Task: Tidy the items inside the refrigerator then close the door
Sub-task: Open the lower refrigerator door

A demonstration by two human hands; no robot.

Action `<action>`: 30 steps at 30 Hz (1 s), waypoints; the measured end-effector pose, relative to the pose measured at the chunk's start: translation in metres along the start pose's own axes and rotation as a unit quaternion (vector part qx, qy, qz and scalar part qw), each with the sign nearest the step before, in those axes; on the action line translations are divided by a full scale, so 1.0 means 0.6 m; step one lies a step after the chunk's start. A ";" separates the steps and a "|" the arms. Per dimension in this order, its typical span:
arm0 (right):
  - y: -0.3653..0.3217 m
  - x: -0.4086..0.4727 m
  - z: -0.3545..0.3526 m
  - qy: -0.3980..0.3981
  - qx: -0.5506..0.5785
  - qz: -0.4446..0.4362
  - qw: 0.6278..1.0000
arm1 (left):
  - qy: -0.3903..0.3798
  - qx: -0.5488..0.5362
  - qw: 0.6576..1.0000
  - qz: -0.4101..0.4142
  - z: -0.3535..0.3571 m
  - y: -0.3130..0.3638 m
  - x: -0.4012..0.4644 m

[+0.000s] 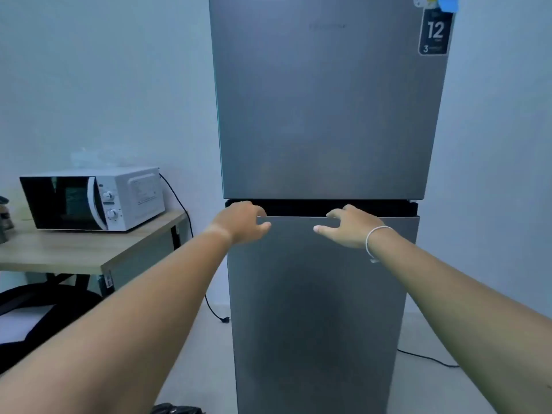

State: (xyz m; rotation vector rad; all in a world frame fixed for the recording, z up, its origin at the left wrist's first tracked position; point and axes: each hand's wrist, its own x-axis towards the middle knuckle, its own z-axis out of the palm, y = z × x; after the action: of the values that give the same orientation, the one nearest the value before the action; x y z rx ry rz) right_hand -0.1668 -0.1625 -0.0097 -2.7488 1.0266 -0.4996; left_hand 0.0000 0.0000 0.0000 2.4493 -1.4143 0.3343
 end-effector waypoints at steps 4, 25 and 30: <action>-0.008 0.012 0.010 -0.016 -0.020 0.006 1.000 | -0.012 0.030 0.999 -0.024 0.005 -0.024 0.006; 0.019 0.111 0.132 0.036 0.047 -0.008 0.998 | -0.045 0.125 0.990 -0.040 0.100 -0.078 0.098; 0.024 0.110 0.130 0.028 0.060 -0.010 0.998 | -0.033 0.063 0.996 -0.056 0.103 -0.071 0.098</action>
State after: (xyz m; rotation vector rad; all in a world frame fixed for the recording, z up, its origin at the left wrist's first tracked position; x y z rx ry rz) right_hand -0.1003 -0.2142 -0.0698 -2.6564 0.9483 -0.6222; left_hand 0.0693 -0.0491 -0.0431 2.6511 -1.3113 0.3299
